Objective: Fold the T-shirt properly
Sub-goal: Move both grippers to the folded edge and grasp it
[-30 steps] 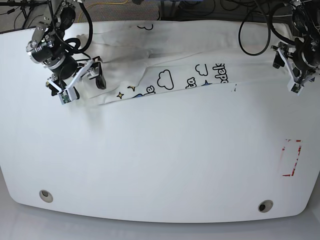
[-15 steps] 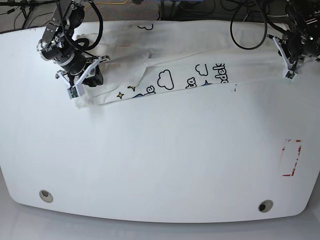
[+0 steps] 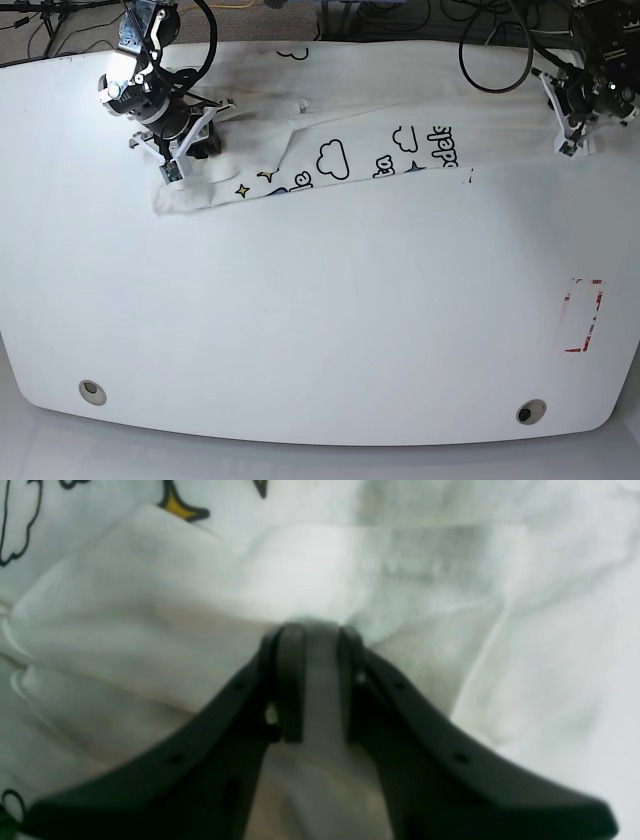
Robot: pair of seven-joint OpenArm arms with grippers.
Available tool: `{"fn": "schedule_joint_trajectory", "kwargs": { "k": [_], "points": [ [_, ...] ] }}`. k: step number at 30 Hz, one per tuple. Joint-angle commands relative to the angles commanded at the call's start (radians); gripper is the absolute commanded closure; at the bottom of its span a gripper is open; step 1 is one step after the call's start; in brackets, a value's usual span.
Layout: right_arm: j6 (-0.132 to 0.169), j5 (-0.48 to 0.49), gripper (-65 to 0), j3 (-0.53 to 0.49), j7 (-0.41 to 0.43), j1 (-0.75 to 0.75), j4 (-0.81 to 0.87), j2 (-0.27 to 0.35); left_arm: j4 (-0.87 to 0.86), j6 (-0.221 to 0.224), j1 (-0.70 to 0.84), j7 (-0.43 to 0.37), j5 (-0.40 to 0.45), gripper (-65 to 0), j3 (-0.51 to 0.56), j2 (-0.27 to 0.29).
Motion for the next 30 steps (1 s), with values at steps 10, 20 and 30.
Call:
{"fn": "schedule_joint_trajectory", "kwargs": {
  "k": [10, 20, 30],
  "points": [
    [0.0, -0.015, -10.8, 0.103, 0.037, 0.038, -0.074, 0.021, -0.095, 0.0, -0.16, -0.002, 0.002, -7.5, 0.08, -0.003],
    [0.0, -0.015, -10.9, 0.124, 0.037, 0.094, -0.114, 0.055, -0.115, 0.0, -0.239, 0.0, 0.002, -13.1, 0.133, -0.005],
    [0.0, -0.015, -10.9, 0.124, 0.035, 0.101, -0.109, 0.051, -0.117, 0.0, -0.299, 0.0, 0.002, -24.0, 0.149, 0.0]
  ]
}}
